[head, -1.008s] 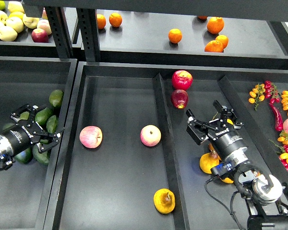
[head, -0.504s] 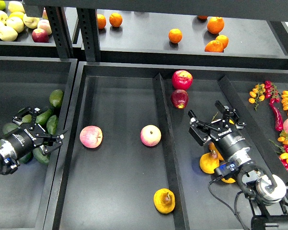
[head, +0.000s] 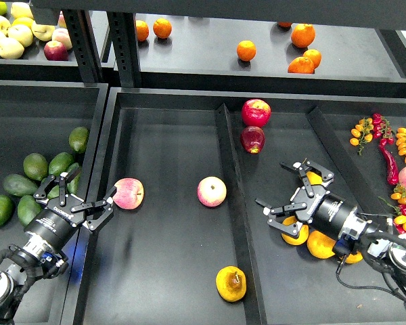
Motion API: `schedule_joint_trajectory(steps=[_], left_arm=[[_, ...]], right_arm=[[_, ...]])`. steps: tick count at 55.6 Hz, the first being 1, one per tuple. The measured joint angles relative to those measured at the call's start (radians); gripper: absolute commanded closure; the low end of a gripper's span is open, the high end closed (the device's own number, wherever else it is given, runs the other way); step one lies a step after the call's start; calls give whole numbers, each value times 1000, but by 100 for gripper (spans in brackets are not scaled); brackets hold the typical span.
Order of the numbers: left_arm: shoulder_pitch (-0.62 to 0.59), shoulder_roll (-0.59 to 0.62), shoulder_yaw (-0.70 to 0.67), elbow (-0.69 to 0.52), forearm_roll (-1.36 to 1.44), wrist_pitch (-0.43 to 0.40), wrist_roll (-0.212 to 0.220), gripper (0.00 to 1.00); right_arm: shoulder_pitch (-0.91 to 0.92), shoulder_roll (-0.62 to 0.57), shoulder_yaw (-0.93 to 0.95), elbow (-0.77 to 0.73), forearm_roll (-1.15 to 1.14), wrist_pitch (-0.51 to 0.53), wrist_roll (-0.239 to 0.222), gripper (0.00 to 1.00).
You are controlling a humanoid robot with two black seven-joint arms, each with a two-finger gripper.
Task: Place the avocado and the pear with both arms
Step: 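Lower the right gripper around the orange fruit half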
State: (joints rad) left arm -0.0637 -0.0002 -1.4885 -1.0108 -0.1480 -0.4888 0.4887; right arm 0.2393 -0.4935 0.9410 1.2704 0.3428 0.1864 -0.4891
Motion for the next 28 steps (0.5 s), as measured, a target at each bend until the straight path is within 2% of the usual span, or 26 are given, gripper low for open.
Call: schedule_joint_trajectory(steps=[16, 28], left_arm=[[24, 0, 29, -9, -53, 0, 0, 1], [25, 0, 31, -1, -54, 0, 0, 1]], right_arm=[[62, -78, -143, -1, -29, 2, 0, 0], [110, -65, -222, -28, -81, 2, 0, 0]])
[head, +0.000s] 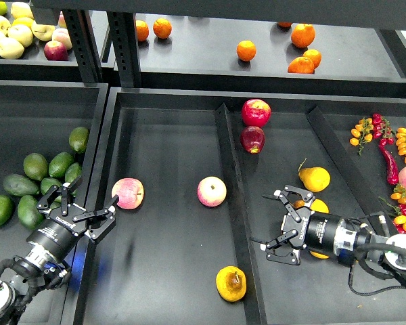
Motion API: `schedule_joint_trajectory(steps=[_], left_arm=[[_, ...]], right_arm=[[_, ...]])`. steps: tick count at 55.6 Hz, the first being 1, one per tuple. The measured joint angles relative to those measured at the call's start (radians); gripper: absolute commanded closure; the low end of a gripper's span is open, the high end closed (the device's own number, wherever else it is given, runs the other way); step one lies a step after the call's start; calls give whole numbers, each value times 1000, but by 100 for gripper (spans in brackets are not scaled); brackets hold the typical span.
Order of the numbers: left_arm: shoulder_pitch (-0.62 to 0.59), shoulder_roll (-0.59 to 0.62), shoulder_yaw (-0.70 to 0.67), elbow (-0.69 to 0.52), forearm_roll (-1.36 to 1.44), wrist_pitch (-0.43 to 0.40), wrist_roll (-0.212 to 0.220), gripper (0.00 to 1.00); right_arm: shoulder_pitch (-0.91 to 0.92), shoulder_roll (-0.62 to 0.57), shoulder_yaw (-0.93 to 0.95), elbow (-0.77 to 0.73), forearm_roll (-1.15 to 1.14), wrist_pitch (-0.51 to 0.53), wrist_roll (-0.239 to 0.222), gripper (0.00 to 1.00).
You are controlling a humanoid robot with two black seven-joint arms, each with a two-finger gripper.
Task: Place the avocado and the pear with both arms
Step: 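Lower the right gripper around the orange fruit half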
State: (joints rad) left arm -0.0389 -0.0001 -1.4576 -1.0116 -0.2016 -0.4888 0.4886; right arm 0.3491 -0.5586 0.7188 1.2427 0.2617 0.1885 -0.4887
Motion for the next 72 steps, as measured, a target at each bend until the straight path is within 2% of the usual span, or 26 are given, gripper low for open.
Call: schedule_joint_trajectory(steps=[20, 36, 45, 72], left_arm=[[1, 0, 0, -2, 1, 0, 0, 1], [1, 0, 0, -8, -1, 0, 0, 1], [1, 0, -1, -8, -1, 0, 0, 1], [4, 0, 0, -9, -1, 0, 0, 1]], right_arm=[[8, 111, -97, -100, -148, 0, 0, 0], [19, 131, -195, -150, -188, -1, 0, 1], [33, 160, -213, -195, -201, -1, 0, 9], [43, 233, -212, -300, -206, -1, 0, 16]])
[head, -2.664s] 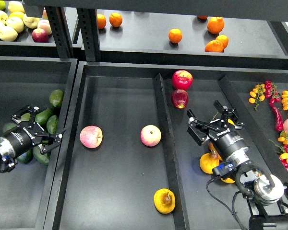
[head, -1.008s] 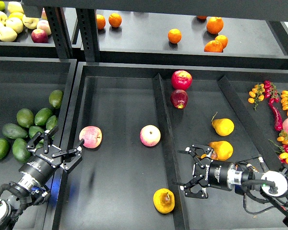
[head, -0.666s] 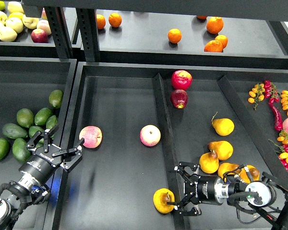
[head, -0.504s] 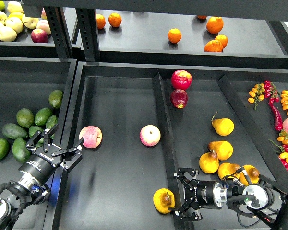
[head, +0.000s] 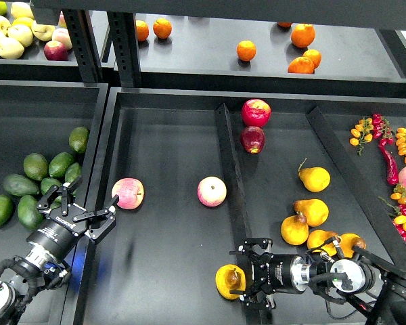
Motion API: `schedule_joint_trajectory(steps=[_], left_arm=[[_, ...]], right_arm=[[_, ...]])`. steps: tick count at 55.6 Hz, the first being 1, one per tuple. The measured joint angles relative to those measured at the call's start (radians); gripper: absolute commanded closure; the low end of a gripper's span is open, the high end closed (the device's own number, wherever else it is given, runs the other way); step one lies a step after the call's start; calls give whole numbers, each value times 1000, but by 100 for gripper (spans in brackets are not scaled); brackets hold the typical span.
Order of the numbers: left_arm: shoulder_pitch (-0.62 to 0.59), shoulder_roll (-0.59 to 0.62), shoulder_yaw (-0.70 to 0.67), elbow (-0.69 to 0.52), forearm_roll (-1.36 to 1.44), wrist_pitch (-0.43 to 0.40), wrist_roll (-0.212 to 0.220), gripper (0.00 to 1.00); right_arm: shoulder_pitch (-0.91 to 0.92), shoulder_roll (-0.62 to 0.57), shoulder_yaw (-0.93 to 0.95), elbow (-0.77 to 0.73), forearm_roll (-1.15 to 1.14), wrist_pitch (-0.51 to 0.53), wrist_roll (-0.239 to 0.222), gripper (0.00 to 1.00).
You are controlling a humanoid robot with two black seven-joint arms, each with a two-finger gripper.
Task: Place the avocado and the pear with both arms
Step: 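Lower the right gripper around the orange fruit half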
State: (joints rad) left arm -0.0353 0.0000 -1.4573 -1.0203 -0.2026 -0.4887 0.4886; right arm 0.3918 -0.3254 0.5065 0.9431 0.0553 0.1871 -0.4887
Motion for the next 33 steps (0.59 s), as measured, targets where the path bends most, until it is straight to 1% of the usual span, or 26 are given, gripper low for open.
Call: schedule_joint_trajectory(steps=[9, 17, 27, 33], left_arm=[[1, 0, 0, 0, 0, 0, 0, 1], [2, 0, -3, 1, 0, 0, 0, 1], [2, 0, -3, 2, 0, 0, 0, 1], [2, 0, -3, 2, 0, 0, 0, 1]], right_arm=[[0, 16, 4, -17, 0, 0, 0, 20], [-1, 31, 6, -32, 0, 0, 0, 25], [-5, 38, 5, -39, 0, 0, 0, 38], [-8, 45, 5, -39, 1, -1, 0, 43]])
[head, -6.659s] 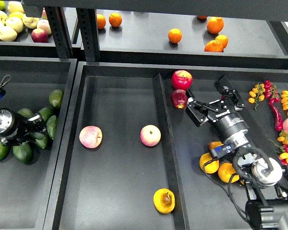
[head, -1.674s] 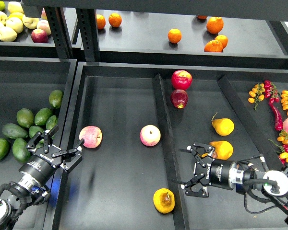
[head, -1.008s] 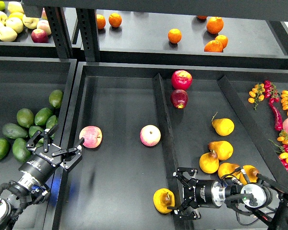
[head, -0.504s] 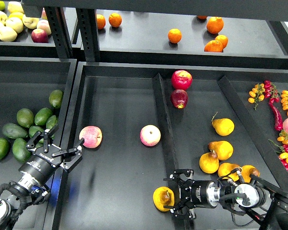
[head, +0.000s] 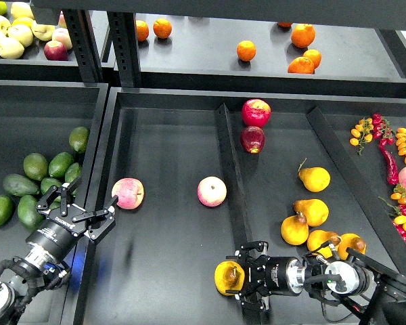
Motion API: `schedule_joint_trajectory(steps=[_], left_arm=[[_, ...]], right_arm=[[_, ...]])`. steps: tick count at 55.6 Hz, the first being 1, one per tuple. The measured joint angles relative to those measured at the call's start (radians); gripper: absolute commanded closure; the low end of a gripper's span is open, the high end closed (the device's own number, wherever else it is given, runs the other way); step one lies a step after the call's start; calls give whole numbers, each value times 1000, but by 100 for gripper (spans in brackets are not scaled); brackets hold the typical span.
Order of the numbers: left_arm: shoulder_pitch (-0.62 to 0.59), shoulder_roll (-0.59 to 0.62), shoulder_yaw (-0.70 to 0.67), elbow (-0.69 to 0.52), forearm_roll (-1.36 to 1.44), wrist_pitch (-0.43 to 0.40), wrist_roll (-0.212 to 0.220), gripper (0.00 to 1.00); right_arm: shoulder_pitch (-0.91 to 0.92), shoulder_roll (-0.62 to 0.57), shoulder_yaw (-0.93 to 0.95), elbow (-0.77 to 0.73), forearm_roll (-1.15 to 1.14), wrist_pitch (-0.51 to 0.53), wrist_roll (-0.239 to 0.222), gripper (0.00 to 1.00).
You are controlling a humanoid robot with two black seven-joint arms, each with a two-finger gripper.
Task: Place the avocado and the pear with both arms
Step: 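Lower the right gripper around the orange fruit half, then close the right gripper on the orange fruit and lift it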
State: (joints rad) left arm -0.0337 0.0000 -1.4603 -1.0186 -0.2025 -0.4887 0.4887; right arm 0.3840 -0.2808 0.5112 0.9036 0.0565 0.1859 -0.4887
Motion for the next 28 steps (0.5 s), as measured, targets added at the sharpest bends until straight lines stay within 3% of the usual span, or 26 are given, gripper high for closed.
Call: schedule_joint_trajectory(steps=[19, 28], left_arm=[[1, 0, 0, 0, 0, 0, 0, 1], [2, 0, 0, -1, 0, 0, 0, 1]], right_arm=[[-4, 4, 1, 1, 1, 0, 0, 52], [-6, 2, 0, 8, 1, 1, 0, 63]])
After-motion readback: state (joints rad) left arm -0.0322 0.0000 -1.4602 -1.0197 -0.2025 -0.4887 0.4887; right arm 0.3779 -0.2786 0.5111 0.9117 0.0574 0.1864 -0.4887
